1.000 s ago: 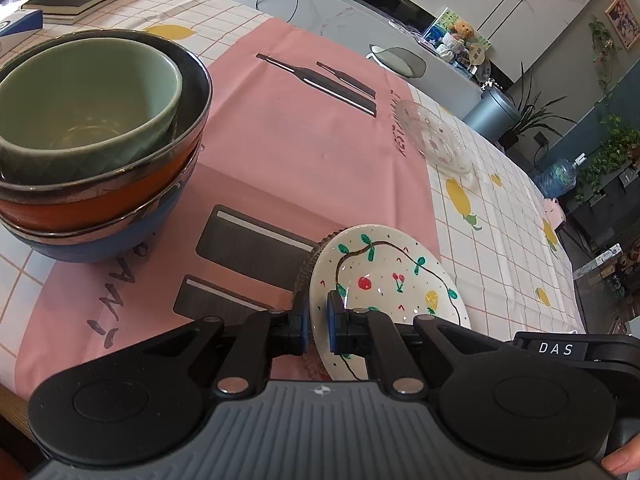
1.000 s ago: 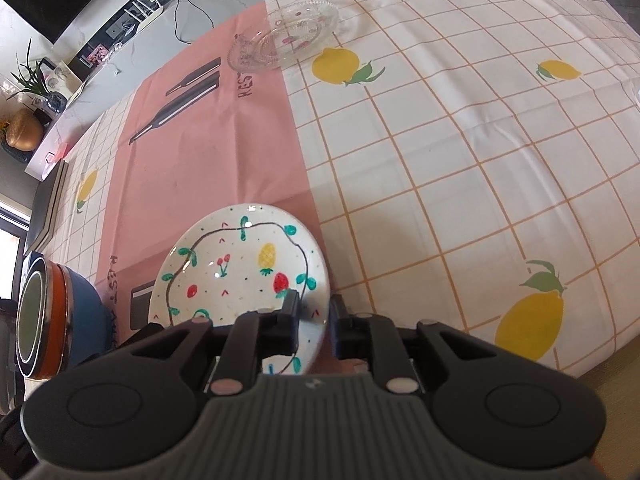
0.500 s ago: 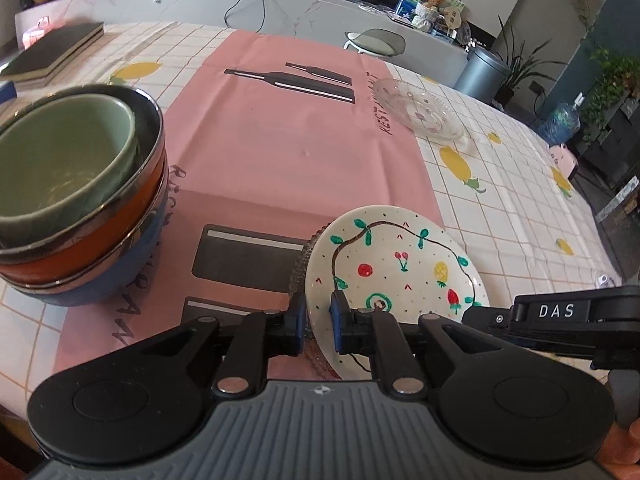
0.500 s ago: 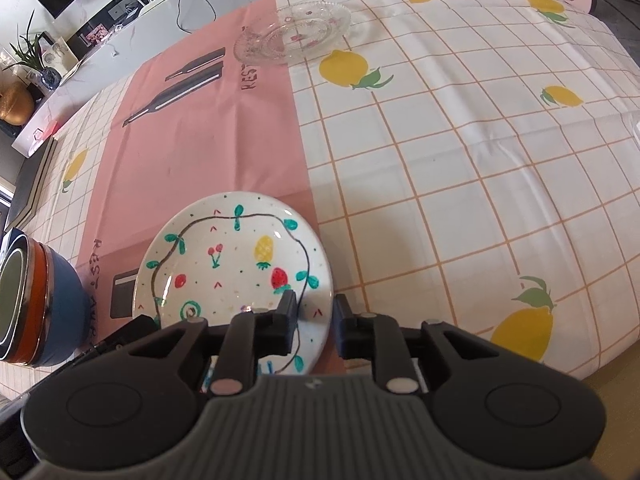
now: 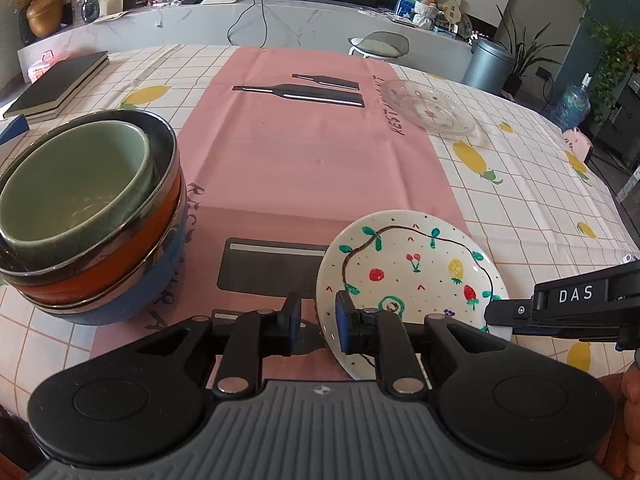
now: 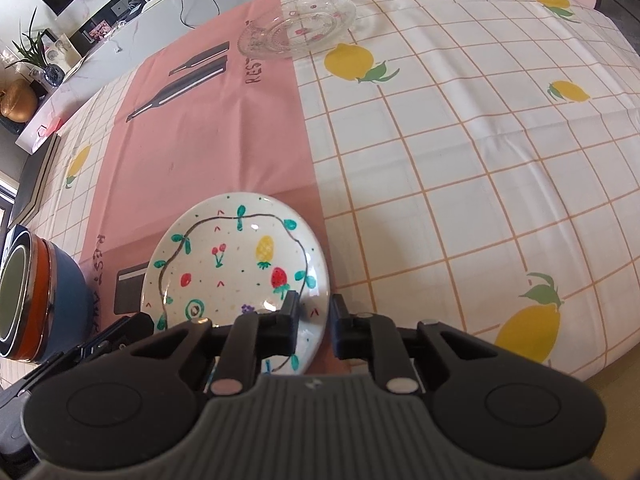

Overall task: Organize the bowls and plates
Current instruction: 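Lower the painted plate onto the glass plate with the left gripper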

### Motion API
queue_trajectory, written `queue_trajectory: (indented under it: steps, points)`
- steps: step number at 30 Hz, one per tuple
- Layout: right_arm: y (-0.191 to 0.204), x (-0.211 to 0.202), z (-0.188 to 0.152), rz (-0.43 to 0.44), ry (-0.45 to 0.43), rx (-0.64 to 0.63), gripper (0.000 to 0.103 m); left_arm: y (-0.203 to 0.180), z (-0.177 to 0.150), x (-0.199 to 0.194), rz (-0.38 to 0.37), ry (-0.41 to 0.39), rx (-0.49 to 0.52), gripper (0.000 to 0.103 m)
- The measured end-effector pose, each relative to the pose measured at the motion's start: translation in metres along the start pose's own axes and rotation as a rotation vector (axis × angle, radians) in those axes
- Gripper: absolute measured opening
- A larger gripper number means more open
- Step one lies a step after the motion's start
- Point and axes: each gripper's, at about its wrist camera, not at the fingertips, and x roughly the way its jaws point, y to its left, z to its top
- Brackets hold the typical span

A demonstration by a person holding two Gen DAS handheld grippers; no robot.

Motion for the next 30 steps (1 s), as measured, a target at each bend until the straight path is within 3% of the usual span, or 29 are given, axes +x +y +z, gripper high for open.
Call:
queue_trajectory:
  steps: [2,6,9,14,20,30]
  points:
    - [0.0,0.0,0.0,0.001,-0.003,0.004,0.014,0.004,0.0,0.001,-0.01,0.009,-0.022,0.03]
    - [0.0,0.0,0.0,-0.003,-0.014,0.0,0.014,0.009,0.001,0.007,-0.053,0.043,-0.056,0.03]
    - [0.0,0.0,0.0,-0.003,-0.012,-0.01,0.015,0.008,0.001,0.009,-0.08,0.055,-0.064,0.023]
    - [0.001,0.001,0.0,0.003,-0.005,-0.013,0.02,0.007,0.001,0.009,-0.07,0.055,-0.056,0.022]
    - [-0.009,-0.009,0.0,0.026,-0.073,0.062,0.02,0.007,0.011,-0.001,-0.049,0.004,-0.056,0.023]
    - [-0.03,-0.011,0.024,0.146,-0.171,0.227,0.023,-0.003,0.047,0.008,-0.134,-0.035,-0.091,0.023]
